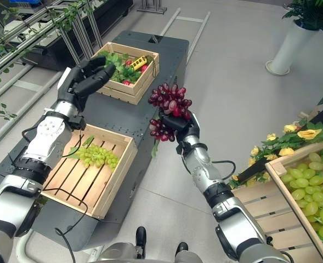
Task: Pick up the fruits from the basket on one side to the basket on the other side
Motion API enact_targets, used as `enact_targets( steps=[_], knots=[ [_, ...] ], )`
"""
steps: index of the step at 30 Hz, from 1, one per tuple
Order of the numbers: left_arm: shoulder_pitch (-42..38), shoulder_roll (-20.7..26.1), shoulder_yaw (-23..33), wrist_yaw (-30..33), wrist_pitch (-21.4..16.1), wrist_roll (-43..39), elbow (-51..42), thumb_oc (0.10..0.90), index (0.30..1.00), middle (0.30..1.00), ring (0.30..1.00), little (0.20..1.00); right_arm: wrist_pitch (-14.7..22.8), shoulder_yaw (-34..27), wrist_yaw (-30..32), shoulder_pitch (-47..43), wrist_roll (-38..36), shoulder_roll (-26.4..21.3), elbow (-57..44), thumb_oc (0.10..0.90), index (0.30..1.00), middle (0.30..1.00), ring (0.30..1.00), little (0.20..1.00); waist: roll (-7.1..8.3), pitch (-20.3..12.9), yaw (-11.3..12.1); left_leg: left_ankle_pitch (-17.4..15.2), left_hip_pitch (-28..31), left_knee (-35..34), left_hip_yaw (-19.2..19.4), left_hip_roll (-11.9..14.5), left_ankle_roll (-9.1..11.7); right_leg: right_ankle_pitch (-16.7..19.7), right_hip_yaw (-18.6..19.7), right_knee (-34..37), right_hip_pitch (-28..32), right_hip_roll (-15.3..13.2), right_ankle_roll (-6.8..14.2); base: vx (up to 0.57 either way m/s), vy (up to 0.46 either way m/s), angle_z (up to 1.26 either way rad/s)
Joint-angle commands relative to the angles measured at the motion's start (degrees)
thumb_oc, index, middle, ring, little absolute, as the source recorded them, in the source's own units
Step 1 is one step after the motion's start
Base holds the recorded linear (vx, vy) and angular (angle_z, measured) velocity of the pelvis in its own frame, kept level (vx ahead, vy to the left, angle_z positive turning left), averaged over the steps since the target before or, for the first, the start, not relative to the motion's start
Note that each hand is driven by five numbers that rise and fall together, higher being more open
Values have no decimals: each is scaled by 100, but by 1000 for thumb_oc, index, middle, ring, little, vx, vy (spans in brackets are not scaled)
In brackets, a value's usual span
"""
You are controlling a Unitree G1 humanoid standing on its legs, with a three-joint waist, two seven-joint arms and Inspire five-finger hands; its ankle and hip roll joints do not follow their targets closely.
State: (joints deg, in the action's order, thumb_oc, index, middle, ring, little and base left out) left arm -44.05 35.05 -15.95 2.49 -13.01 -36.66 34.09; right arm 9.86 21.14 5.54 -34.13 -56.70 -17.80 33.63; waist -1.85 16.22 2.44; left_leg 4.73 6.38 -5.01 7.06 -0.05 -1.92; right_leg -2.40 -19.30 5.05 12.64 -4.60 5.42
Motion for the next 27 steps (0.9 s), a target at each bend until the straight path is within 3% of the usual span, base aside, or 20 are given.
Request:
enact_targets(
  steps=[1, 6, 9, 13, 17, 21, 27],
  knots=[
    [-115, 147, 310, 149, -862, -255, 584, 800, 900, 900, 900, 900, 914, -243, -541, -7, 133, 29, -3, 400, 300, 300, 300, 300, -31, -1388, -15, -804, 227, 1, -117, -8, 384, -57, 114, -5, -166, 32, -198, 0, 0, 0],
    [140, 119, 386, 98, -730, -154, 622, 800, 900, 900, 900, 900, 930, -268, -581, 245, 669, -91, 15, 400, 300, 300, 300, 300, -27, -1365, -73, -818, 246, 1, -87, -4, 375, -49, 167, -5, -172, 39, -191, 0, 0, 0],
    [529, -39, 440, -258, -605, -104, 472, 800, 900, 900, 900, 900, 994, -258, -552, 608, 1057, -162, -179, 400, 300, 300, 300, 300, -17, -1335, -102, -825, 251, 1, -74, -6, 355, -42, 198, -5, -179, 40, -181, 0, 0, 0],
    [1451, -444, 557, -324, -823, 267, -81, 800, 900, 900, 900, 900, 1419, -388, -575, 1343, 1498, -121, -598, 400, 300, 300, 300, 300, 5, -1262, -145, -850, 269, 1, -58, -10, 314, -21, 275, -5, -194, 49, -163, 24, -5, -4],
    [2465, -958, 698, -353, -909, 340, -581, 800, 900, 900, 900, 900, 1580, -518, -776, 2151, 1594, 119, -848, 400, 300, 300, 300, 300, 16, -1193, -196, -885, 302, 1, 12, -7, 273, -2, 362, -5, -213, 59, -139, 36, 4, -11],
    [3093, -1291, 780, -434, -794, 333, -673, 800, 900, 900, 900, 900, 1508, -599, -909, 2704, 1578, 287, -798, 400, 300, 300, 300, 300, 22, -1110, -267, -919, 354, 1, 149, 14, 249, 13, 431, -5, -216, 74, -133, 46, 12, -18],
    [3626, -1424, 775, -516, -609, 221, -533, 800, 900, 900, 900, 900, 1352, -719, -967, 3030, 1614, 352, -678, 400, 300, 300, 300, 300, 4, -943, -401, -929, 417, 1, 387, 54, 223, 83, 569, -5, -269, 84, -111, 31, 34, -23]
  ],
)
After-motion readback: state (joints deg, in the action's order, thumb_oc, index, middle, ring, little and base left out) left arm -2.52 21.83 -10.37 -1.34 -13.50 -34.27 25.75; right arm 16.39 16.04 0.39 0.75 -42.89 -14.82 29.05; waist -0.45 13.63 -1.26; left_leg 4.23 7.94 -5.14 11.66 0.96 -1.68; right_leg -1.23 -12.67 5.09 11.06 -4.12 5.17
